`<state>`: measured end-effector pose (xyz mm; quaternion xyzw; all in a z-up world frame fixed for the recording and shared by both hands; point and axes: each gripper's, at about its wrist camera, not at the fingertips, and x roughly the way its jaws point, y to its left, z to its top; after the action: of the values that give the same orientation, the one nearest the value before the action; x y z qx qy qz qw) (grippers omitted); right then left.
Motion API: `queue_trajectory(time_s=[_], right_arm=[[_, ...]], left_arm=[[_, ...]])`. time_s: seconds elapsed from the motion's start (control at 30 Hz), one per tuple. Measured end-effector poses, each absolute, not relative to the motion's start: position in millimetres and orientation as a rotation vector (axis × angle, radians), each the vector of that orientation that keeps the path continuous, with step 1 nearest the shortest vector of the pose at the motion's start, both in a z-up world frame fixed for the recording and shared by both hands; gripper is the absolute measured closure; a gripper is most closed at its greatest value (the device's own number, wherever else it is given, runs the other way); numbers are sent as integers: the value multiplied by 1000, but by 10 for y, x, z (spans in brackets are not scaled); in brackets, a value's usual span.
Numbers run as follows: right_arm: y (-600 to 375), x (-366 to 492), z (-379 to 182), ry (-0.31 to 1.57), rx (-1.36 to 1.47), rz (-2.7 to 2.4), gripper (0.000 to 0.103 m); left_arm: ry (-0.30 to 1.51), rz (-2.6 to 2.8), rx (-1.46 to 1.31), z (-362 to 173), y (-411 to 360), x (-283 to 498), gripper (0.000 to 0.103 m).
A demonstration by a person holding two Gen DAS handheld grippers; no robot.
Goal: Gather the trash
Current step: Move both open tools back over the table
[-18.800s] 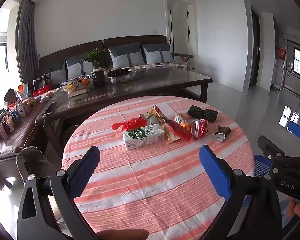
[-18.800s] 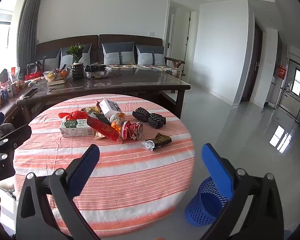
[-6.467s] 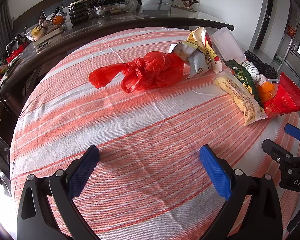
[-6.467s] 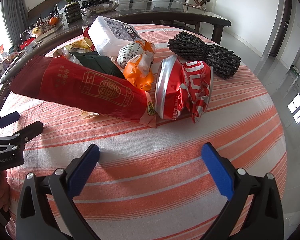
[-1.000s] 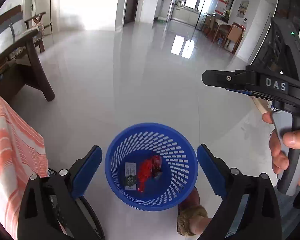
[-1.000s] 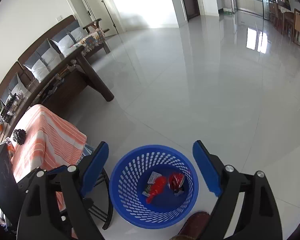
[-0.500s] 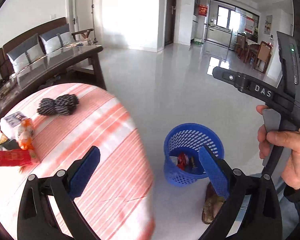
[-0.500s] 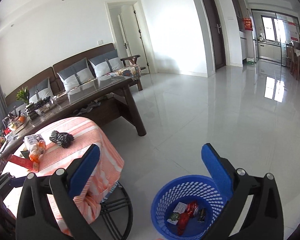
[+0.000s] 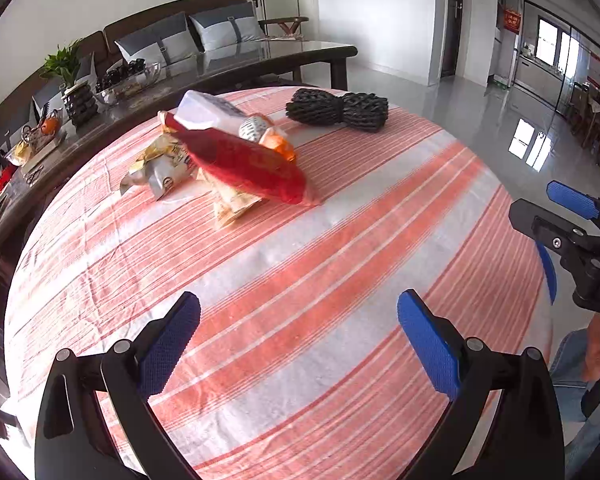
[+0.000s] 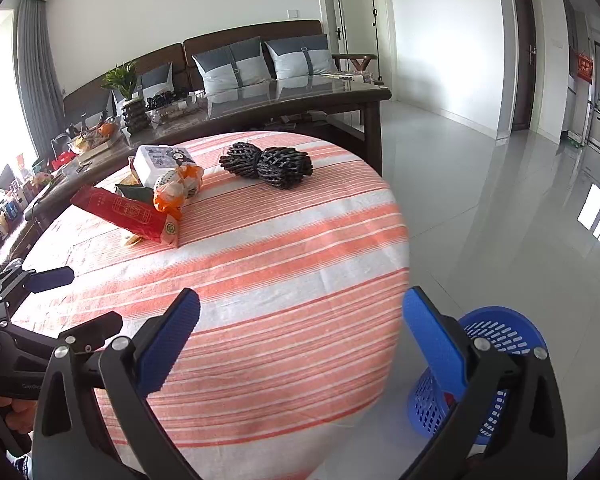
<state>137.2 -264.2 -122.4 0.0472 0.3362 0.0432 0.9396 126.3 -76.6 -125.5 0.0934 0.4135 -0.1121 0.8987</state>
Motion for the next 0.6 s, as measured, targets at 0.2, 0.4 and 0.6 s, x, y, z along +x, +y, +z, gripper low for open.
queue_trajectory(time_s=[0.2, 0.4, 0.6], right_arm=[[-2205, 1682, -1323, 784, 49, 112, 5], [-2062, 1868, -1462, 842, -13, 99, 5], [-1997, 1903, -1509, 875, -62, 97, 5]], left_arm=[[925, -152, 154, -1407, -382, 1467, 5], [964, -172, 97, -1476, -279, 1545, 5], [966, -177, 91, -1473, -289, 1554, 5]])
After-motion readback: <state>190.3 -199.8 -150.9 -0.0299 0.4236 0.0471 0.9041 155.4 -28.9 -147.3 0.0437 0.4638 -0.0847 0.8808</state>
